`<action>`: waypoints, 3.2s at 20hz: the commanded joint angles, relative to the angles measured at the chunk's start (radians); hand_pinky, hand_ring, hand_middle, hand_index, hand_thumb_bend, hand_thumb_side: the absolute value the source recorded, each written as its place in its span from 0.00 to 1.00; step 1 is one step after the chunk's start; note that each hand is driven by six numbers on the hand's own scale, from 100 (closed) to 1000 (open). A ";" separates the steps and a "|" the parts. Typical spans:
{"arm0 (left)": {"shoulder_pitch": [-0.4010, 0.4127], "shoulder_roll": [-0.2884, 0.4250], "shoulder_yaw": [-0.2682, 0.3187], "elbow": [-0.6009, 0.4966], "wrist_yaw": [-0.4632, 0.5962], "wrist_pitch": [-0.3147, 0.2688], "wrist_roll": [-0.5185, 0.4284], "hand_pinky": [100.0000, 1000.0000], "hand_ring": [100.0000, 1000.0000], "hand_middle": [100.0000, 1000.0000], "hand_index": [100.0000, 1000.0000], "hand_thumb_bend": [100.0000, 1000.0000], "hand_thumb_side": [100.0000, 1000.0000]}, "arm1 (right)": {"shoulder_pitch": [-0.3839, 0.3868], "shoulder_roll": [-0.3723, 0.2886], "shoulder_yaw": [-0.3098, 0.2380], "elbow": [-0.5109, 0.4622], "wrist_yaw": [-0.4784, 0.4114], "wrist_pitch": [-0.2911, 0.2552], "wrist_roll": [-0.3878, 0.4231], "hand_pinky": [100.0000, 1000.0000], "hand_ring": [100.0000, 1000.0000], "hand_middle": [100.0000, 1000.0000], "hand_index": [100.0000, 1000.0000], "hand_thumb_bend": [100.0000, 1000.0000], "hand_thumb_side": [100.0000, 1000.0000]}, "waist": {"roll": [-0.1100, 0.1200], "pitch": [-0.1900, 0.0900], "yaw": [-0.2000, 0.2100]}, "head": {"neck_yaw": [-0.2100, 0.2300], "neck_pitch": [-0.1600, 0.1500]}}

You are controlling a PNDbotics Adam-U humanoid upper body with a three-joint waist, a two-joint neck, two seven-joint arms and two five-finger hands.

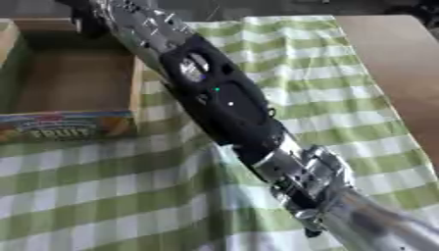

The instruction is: Pick up objects on the table and place them in the box.

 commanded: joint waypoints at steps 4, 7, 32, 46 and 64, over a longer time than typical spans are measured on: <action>-0.027 -0.004 -0.011 -0.017 0.008 -0.014 -0.008 0.50 0.83 0.90 0.83 0.00 0.64 | -0.023 0.097 -0.061 0.149 0.098 0.061 -0.170 0.57 0.57 0.40 0.55 0.00 0.31 | 0.008 -0.015 0.042 | -0.046 -0.025; -0.031 -0.009 -0.012 -0.017 0.009 -0.016 -0.011 0.50 0.83 0.90 0.83 0.00 0.64 | -0.012 0.131 -0.084 0.225 0.147 0.104 -0.241 0.56 0.57 0.40 0.55 0.00 0.31 | 0.009 -0.013 0.059 | -0.059 -0.029; -0.030 -0.005 -0.009 -0.017 0.008 -0.013 -0.028 0.50 0.83 0.91 0.83 0.00 0.64 | -0.087 0.102 -0.110 0.379 0.355 0.085 -0.171 0.62 0.70 0.45 0.60 0.00 0.33 | -0.018 -0.017 0.076 | -0.084 -0.038; -0.039 -0.004 -0.011 -0.017 0.009 -0.016 -0.035 0.50 0.83 0.91 0.83 0.00 0.65 | -0.089 0.128 -0.100 0.383 0.636 -0.192 0.000 0.75 0.84 0.62 0.77 0.00 0.49 | -0.033 -0.012 0.093 | -0.110 -0.044; -0.038 -0.007 -0.011 -0.017 0.015 -0.018 -0.033 0.50 0.83 0.91 0.83 0.00 0.64 | -0.111 0.121 -0.124 0.366 0.704 -0.199 0.208 0.94 1.00 0.96 1.00 0.53 0.68 | -0.038 -0.018 0.091 | -0.113 -0.040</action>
